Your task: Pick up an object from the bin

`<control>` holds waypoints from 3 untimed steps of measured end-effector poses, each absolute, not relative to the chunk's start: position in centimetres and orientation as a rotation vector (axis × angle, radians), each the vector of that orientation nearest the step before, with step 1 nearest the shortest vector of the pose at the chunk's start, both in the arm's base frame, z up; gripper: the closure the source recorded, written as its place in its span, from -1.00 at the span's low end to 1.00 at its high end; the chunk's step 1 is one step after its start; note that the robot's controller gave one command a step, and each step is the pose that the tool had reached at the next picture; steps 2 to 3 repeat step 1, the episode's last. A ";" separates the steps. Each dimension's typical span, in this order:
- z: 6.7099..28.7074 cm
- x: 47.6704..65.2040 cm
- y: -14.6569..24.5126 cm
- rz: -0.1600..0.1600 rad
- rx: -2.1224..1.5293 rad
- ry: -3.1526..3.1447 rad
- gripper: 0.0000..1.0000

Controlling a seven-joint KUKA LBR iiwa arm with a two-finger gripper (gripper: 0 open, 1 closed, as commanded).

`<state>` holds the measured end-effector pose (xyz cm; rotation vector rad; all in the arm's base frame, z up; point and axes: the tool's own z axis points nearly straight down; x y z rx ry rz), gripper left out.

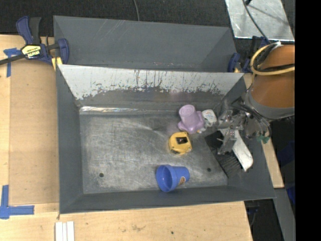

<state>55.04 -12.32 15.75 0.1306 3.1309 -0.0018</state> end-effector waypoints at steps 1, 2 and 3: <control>20.3 55.5 -11.8 0.001 0.051 3.145 1.00; 20.3 55.5 -11.8 0.001 0.051 3.145 1.00; 20.3 55.5 -11.8 0.001 0.051 3.145 1.00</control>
Offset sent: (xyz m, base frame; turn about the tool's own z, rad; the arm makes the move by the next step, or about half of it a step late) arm 0.0127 0.0180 0.1411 -0.1011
